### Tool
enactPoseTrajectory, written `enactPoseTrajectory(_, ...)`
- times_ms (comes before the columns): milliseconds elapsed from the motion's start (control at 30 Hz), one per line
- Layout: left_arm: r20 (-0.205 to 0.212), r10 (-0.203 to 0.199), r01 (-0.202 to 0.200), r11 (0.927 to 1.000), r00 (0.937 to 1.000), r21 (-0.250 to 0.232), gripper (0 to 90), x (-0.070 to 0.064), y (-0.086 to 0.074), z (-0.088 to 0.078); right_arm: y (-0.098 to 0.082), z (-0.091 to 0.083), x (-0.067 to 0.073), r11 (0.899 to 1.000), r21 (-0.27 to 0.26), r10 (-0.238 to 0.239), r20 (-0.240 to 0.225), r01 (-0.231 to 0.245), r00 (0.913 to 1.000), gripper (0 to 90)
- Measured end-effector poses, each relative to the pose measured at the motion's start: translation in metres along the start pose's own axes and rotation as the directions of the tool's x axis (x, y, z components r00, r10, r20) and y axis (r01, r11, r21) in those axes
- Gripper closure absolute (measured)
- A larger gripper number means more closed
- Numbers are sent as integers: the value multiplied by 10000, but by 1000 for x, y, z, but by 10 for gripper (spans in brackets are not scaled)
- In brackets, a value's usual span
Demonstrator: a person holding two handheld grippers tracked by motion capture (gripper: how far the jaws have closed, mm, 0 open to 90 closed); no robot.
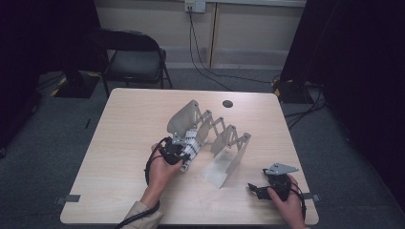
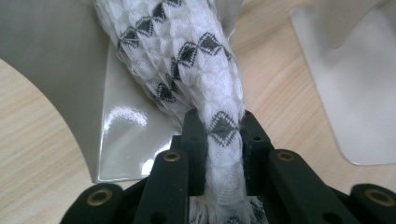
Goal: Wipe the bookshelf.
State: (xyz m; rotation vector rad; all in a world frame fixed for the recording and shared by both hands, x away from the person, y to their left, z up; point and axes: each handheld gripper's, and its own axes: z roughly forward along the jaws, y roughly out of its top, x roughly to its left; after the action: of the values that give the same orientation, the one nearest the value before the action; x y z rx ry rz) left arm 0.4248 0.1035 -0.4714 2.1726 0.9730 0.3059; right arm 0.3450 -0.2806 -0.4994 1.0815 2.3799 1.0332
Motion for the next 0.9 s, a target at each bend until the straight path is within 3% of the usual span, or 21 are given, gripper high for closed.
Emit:
enactPoseTrajectory(133,-84,92,-98,9973,9999,-733,765,2,13,-24,0,0,0,10000,0,0,-1,0,10000,115)
enactPoseTrajectory(267,-16,294,-292,9856,9996,-1668,765,-2,33,-50,0,0,0,10000,0,-3,4,3,10000,115)
enactPoseTrajectory(367,18,454,-441,9796,9990,-1962,764,-5,45,-58,0,0,0,10000,2,7,12,-7,10000,114)
enactPoseTrajectory(467,40,581,-563,9812,9983,-1848,763,-3,46,-54,0,0,0,10000,0,11,25,-11,10000,115)
enactPoseTrajectory(600,154,693,-668,9899,9975,-1250,763,-2,35,-39,0,0,0,10000,1,14,20,-14,10000,114)
enactPoseTrajectory(900,359,428,-416,9986,9984,-335,763,-3,4,-6,0,0,0,10000,0,14,18,-14,10000,114)
